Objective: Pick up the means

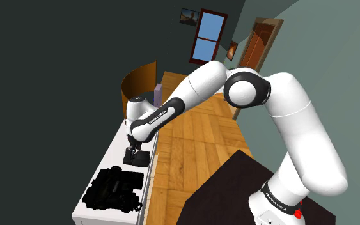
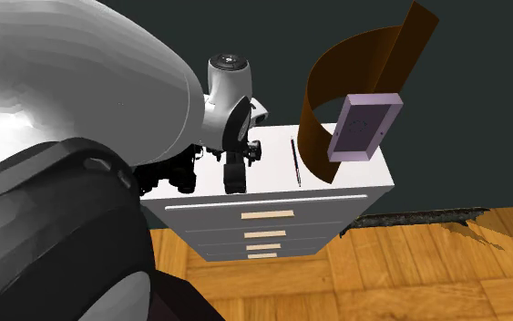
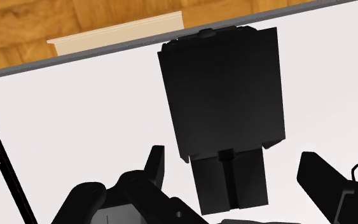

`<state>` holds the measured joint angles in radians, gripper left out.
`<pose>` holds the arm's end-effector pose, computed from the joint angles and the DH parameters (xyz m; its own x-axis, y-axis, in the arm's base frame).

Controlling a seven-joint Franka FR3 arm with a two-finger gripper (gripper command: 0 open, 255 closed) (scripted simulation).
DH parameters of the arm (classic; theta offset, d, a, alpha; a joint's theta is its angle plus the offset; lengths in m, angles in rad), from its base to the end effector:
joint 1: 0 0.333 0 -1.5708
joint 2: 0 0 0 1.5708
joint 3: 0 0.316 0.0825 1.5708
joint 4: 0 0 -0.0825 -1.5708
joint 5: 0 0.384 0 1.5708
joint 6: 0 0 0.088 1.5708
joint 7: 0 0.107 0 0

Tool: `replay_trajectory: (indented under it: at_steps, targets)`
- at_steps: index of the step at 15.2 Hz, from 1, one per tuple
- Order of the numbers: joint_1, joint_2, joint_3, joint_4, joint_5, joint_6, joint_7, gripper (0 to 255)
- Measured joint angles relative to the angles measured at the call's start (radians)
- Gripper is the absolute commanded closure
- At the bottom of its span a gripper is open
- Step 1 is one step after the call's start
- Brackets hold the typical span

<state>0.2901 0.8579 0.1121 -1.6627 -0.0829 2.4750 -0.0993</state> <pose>0.6167 0.2556 0.1050 0.8615 0.5066 -0.0346 0.5053 -0.8620 -0.0397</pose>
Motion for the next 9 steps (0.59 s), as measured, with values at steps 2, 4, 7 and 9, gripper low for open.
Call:
replay_trajectory:
  at_steps: [2,4,7,9]
  targets:
    - [0.002,0.023,-0.002,0.011,-0.002,0.011,0.0,0]
    - [0.003,0.044,-0.004,0.023,-0.003,0.021,0.0,0]
    - [0.003,0.053,-0.004,0.03,-0.003,0.025,-0.001,255]
    - [0.003,0.054,-0.004,0.031,-0.003,0.025,-0.002,255]
